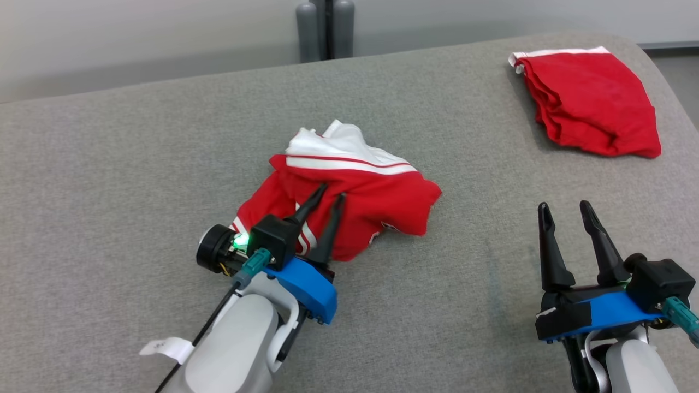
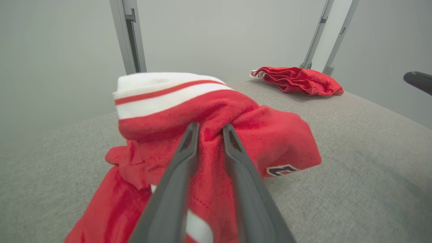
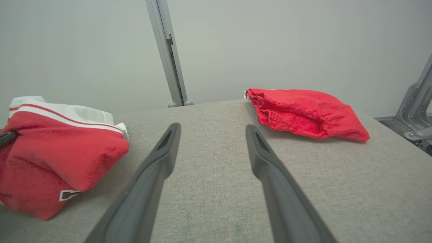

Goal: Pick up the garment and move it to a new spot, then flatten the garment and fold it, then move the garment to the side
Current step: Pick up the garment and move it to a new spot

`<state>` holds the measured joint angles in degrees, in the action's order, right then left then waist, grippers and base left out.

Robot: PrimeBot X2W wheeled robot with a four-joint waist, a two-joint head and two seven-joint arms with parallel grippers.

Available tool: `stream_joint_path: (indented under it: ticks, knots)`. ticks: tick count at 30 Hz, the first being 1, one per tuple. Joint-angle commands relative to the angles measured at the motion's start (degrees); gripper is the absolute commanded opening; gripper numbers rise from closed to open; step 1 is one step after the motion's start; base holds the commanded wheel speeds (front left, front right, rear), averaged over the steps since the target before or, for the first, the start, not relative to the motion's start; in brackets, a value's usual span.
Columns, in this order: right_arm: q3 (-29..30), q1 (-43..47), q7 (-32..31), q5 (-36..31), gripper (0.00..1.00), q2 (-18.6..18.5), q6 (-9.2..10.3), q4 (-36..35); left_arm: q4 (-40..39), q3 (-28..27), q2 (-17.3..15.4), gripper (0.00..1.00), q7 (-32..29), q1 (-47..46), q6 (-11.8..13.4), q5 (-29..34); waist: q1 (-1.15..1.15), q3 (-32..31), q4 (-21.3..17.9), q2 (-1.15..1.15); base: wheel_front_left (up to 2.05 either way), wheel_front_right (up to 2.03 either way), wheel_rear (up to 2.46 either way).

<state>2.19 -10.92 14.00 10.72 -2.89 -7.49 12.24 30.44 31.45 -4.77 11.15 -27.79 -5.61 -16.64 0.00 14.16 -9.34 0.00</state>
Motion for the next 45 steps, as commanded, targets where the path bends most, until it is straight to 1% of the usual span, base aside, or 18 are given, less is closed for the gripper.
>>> stream_joint_path:
  ticks: [1,5,10,15,17,23,28,33,39,45]
  knots:
    - [-0.1,0.6,-0.1,-0.2,1.0,0.0,-0.01,0.0,-0.3,0.2,0.4,1.0,0.8,0.4,0.4,0.1,0.0,-0.3,0.2,0.0,0.0,0.0,0.0]
    - [-0.2,1.0,-0.6,-0.4,1.0,0.0,-0.01,-0.1,-1.8,0.0,0.5,1.0,2.6,0.5,1.5,0.4,0.0,-1.4,1.4,0.0,0.0,0.0,0.0]
    - [-0.3,2.0,-1.2,-0.4,1.0,0.0,-0.01,-0.3,-4.9,-2.8,-0.7,1.0,3.8,2.2,3.7,-0.2,0.0,-3.0,2.9,0.0,0.0,0.0,0.0]
    - [-0.1,3.0,-1.7,-0.5,1.0,0.0,-0.01,-0.7,-9.3,-7.2,-2.9,1.0,4.0,5.0,6.2,-0.3,0.0,-4.5,4.5,0.0,0.0,0.0,0.0]
    - [0.0,3.1,-1.7,-0.5,1.0,0.0,-0.01,-1.0,-11.2,-9.1,-3.6,1.0,4.1,7.0,6.8,-0.3,0.0,-4.9,5.1,0.0,0.0,0.0,0.0]
    - [0.8,4.0,-2.4,-1.0,1.0,0.0,-0.01,-1.8,-15.8,-15.4,-4.4,1.0,4.1,12.5,8.5,-0.5,0.0,-6.1,7.2,0.0,0.0,0.0,0.0]
    - [1.3,4.8,-3.1,-1.3,1.0,0.0,-0.01,-2.3,-18.0,-19.8,-4.6,1.0,4.1,16.6,9.0,0.0,0.0,-7.4,8.9,0.0,0.0,0.0,0.0]
    - [1.3,5.8,-3.7,-1.5,1.0,0.0,-0.01,-2.7,-19.0,-22.6,-4.6,1.0,4.1,20.4,8.9,1.2,0.0,-9.0,9.8,0.0,0.0,0.0,0.0]
    - [1.5,6.9,-4.4,-1.8,1.0,0.0,-0.01,-3.9,-19.2,-24.5,-4.1,1.0,4.1,23.6,8.5,2.1,0.0,-10.2,10.2,0.0,0.0,0.0,0.0]
    - [1.2,8.1,-5.1,-2.1,1.0,0.0,-0.01,-5.3,-18.8,-25.2,-3.2,1.0,4.1,25.0,7.8,2.9,0.0,-10.7,10.2,0.0,0.0,0.0,0.0]
